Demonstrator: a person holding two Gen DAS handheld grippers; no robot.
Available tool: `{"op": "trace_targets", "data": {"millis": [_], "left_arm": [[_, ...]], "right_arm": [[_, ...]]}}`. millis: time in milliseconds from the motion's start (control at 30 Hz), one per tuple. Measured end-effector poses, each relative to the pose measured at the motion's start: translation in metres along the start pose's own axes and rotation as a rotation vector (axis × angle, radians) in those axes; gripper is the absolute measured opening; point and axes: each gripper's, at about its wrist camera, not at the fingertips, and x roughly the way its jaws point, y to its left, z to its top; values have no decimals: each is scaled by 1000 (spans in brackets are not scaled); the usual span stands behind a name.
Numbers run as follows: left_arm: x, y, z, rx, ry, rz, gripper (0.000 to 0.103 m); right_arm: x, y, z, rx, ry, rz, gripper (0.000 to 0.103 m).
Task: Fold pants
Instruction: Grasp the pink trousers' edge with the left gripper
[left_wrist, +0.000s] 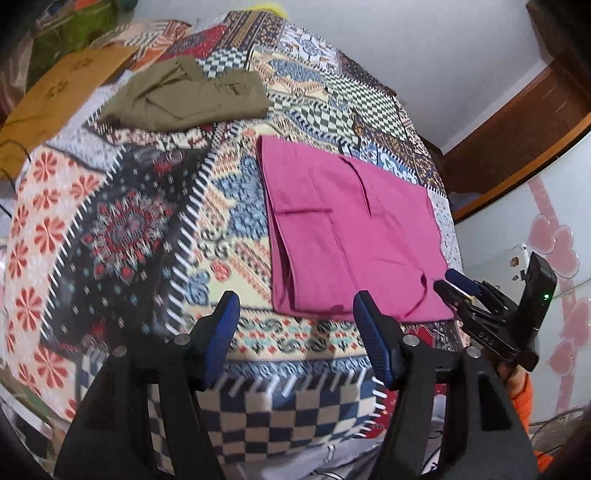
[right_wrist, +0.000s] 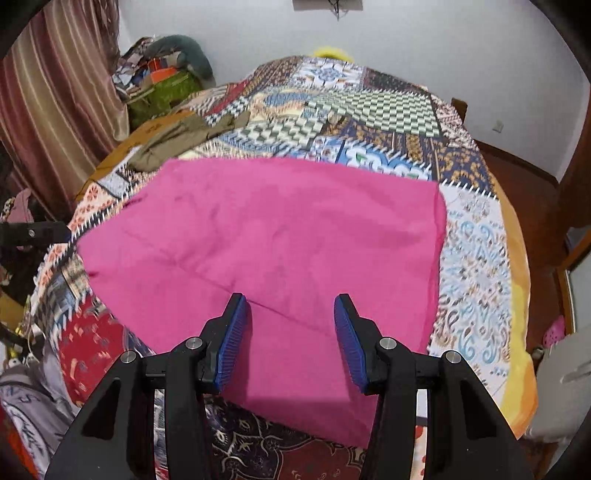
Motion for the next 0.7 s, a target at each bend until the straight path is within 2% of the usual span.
{"op": "trace_targets", "data": {"millis": [167, 267, 333, 400, 600, 700], "left_arm": [[13, -1, -9, -51, 67, -69, 64], [15, -6, -11, -39, 66, -63, 64], [17, -7, -11, -56, 67, -92, 66], [18, -6, -11, -88, 65, -128, 70], [27, 7, -4, -212, 61, -190, 70], [32, 9, 0, -236, 66, -204, 70]], "right_arm": [[-1, -1, -2, 4, -13, 15, 46], [-1, 1, -4, -6, -21, 15, 46], [-1, 1, -4, -11, -24, 15, 46], [-1, 1, -4, -11, -25, 17, 46], [0, 1, -5, -12, -31, 19, 47], [0, 1, -6, -16, -31, 19, 47]]}}
